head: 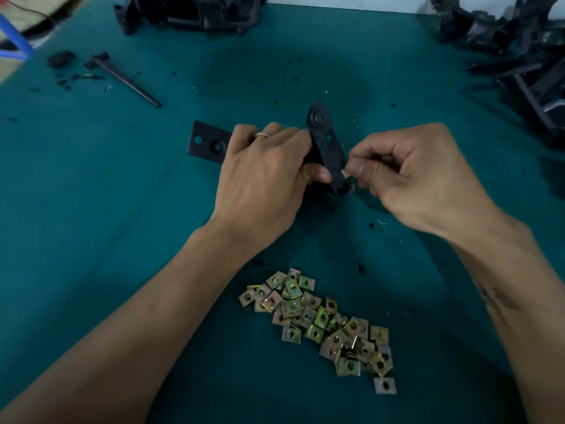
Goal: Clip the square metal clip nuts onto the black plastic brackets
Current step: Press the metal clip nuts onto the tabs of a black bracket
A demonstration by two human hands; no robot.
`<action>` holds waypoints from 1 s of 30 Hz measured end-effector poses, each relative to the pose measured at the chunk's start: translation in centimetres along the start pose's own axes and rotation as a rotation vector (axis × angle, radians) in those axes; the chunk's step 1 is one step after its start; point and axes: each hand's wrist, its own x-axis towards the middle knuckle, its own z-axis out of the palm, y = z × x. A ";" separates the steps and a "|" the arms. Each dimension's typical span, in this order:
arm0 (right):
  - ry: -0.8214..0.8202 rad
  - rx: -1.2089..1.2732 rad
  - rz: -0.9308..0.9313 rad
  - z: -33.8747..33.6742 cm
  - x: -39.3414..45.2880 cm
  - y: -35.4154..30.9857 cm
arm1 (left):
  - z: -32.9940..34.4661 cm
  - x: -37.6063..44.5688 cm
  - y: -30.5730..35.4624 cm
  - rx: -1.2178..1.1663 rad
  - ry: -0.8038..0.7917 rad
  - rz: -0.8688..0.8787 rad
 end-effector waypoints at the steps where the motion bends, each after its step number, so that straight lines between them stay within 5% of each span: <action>1: 0.001 0.010 0.000 0.0 0.0 0.0 | 0.0 0.0 0.0 0.010 -0.005 0.000; 10: 0.222 0.650 0.175 2.3 -0.6 -1.1 | -0.3 0.0 0.2 -0.019 0.110 -0.125; 17: 0.376 -0.054 -0.072 4.1 -1.5 -2.0 | -0.4 0.0 0.3 -0.028 0.161 -0.173; 22: 0.486 -0.173 -0.206 4.0 -1.3 -1.8 | -0.3 -0.1 0.1 -0.059 0.199 -0.174; 30: 0.313 -0.331 -0.337 2.6 -0.9 -1.2 | 0.1 -0.1 -0.1 -0.083 0.174 -0.119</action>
